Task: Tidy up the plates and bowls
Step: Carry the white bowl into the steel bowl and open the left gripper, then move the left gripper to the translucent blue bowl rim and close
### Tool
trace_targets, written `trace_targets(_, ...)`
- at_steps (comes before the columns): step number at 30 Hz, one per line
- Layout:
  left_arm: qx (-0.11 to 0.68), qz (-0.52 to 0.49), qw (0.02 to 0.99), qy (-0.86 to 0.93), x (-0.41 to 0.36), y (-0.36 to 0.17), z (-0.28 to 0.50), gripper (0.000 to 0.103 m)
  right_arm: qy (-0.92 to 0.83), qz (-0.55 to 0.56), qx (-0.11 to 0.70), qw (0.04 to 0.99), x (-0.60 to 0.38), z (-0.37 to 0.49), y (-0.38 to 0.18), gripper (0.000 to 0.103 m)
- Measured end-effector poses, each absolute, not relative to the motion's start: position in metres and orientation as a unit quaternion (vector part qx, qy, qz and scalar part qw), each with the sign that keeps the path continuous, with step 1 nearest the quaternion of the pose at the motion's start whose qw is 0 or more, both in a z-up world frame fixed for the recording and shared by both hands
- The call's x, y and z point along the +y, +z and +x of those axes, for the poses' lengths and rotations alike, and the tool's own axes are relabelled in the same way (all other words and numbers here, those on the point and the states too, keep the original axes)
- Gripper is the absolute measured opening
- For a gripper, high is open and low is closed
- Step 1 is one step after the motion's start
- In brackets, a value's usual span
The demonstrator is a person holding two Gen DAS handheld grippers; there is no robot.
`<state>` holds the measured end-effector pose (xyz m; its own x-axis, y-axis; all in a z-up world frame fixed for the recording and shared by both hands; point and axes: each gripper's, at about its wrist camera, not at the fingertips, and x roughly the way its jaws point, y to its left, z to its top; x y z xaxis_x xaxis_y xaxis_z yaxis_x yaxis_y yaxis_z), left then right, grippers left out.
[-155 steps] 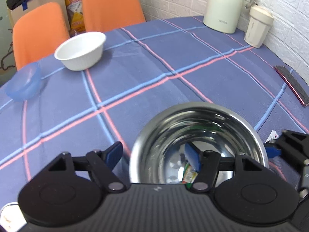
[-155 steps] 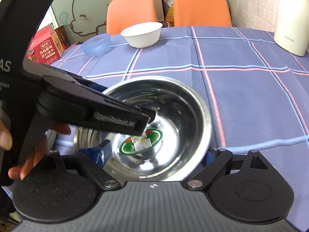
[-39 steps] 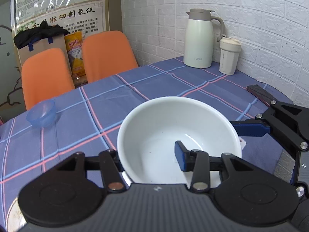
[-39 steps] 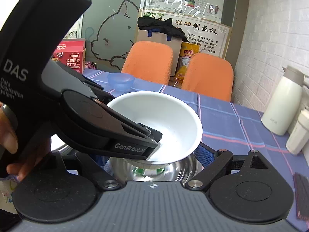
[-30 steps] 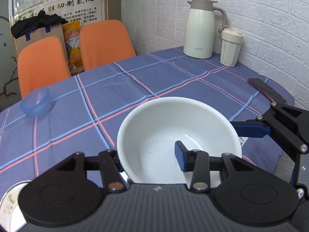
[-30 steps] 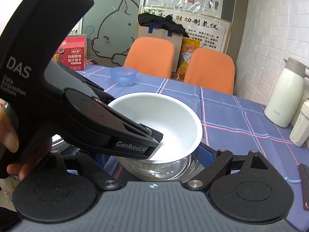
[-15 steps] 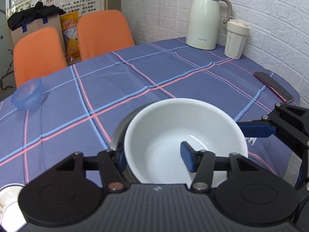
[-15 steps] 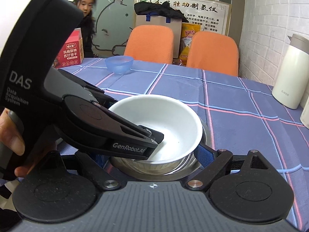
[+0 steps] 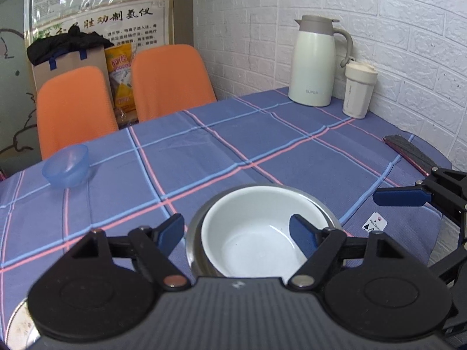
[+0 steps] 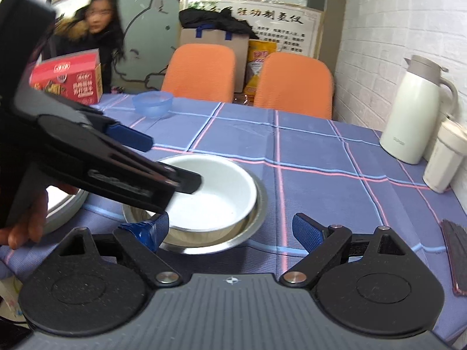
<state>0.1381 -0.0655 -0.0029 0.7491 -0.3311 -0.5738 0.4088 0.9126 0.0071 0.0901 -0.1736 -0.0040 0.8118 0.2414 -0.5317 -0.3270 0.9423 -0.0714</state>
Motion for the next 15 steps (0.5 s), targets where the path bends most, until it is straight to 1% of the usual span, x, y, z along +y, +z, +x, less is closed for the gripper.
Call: trace_targets(15, 0.280, 0.068, 0.947, -0.141, -0.034, 0.011, 0.127, 0.083, 0.160, -0.047, 0.255, 0.952, -0.173, 0.083, 0.010, 0.079)
